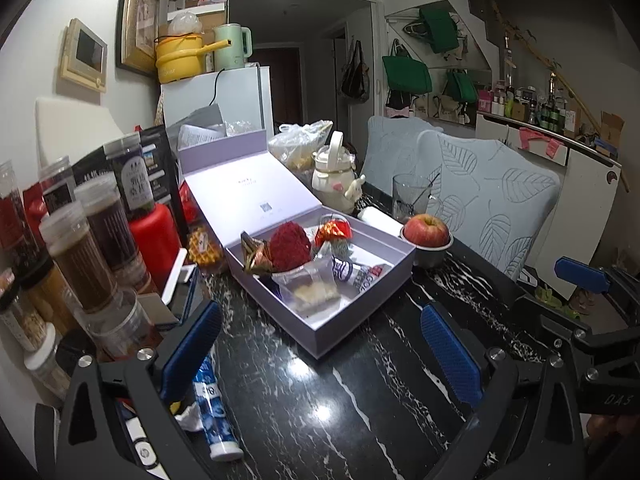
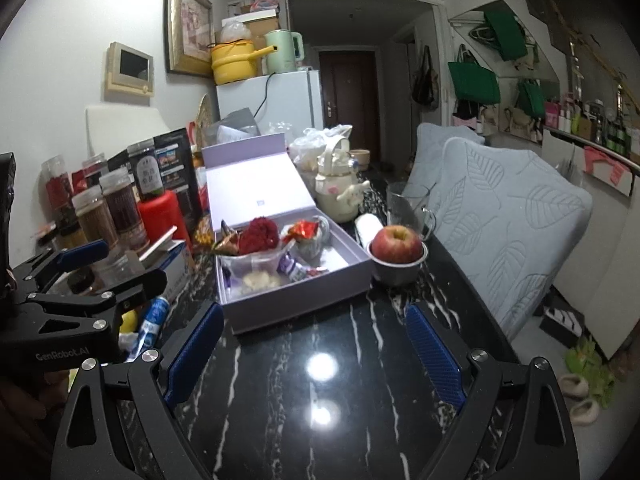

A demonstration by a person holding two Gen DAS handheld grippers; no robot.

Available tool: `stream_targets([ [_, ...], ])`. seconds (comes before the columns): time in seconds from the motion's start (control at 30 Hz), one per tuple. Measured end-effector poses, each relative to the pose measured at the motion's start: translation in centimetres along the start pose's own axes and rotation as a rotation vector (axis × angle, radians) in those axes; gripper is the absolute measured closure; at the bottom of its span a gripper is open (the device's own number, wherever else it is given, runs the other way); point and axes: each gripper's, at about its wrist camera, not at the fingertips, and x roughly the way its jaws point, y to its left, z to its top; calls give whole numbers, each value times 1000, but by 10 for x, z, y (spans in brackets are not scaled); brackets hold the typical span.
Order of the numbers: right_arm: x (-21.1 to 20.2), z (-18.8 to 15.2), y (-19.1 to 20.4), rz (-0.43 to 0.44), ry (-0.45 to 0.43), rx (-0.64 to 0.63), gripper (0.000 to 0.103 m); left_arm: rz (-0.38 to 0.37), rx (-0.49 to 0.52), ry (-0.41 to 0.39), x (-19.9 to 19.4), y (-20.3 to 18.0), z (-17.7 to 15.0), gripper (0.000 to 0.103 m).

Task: Organize soft objects

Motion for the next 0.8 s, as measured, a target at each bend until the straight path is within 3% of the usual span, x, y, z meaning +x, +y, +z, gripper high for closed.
stream_targets([
  [0.8,-4,-5,2,-10,-12,-16,9,-23,-27,23,6,1,-9,1],
])
